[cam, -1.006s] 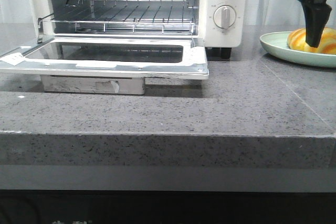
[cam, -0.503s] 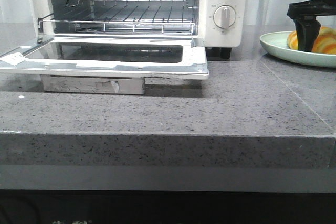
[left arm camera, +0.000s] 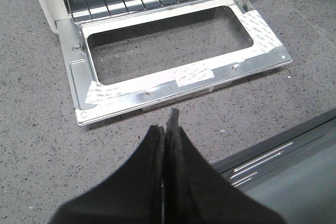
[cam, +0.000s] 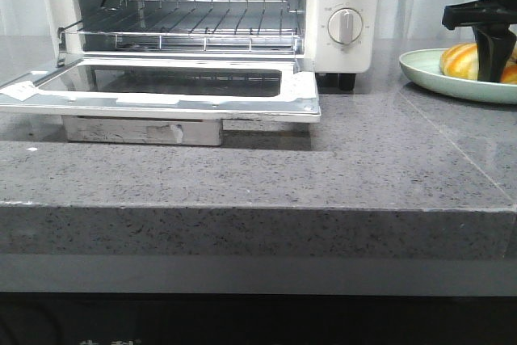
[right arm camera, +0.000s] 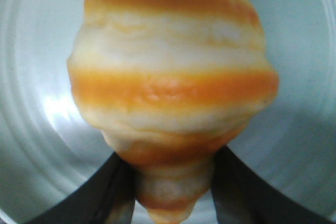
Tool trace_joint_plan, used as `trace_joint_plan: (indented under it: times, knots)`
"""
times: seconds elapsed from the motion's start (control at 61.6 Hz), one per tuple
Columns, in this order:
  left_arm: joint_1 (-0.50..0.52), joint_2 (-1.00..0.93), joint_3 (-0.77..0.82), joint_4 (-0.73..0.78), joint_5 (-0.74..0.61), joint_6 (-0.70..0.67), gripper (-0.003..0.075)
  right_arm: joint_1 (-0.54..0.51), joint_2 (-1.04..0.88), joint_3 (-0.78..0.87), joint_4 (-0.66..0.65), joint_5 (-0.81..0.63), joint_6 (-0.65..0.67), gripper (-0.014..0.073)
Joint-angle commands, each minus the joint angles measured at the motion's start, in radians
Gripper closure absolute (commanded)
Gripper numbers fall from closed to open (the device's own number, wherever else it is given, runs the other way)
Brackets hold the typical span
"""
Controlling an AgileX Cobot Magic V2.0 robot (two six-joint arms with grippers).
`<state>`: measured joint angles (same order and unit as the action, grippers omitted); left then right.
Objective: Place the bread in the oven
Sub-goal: 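Lift the croissant with the right gripper and carry it toward the oven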
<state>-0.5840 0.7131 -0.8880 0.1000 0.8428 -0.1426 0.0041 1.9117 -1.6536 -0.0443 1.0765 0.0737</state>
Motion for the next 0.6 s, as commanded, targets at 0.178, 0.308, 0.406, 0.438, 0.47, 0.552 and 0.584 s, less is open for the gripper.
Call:
trace_joint_plan:
  times: [0.178,0.308,0.406,0.438,0.47,0.552,0.584]
  knots:
    - [-0.003,-0.002,-0.028,0.005,-0.067,-0.008,0.0738,-0.006,-0.184,-0.031,0.006,0.014,-0.010,0.0370]
    - [-0.003,-0.002,-0.028,0.005,-0.069,-0.008,0.0738,-0.006,-0.281,0.008,0.044,0.008,-0.010,0.0370]
    - [-0.003,-0.002,-0.028,0.005,-0.069,-0.008,0.0738,-0.002,-0.367,0.074,0.063,-0.019,-0.014,0.0370]
    - [-0.003,-0.002,-0.028,0.005,-0.069,-0.008,0.0738,0.000,-0.402,0.109,0.067,-0.019,-0.020,0.0370]
    - [-0.003,-0.002,-0.028,0.005,-0.069,-0.008,0.0738,0.004,-0.438,0.133,0.071,-0.019,-0.022,0.0370]
    - [-0.003,-0.002,-0.028,0.005,-0.069,-0.008,0.0738,0.021,-0.510,0.190,0.072,-0.017,-0.022,0.0370]
    - [-0.003,-0.002,-0.028,0.005,-0.069,-0.008,0.0738,0.029,-0.545,0.214,0.072,-0.012,-0.022,0.0370]
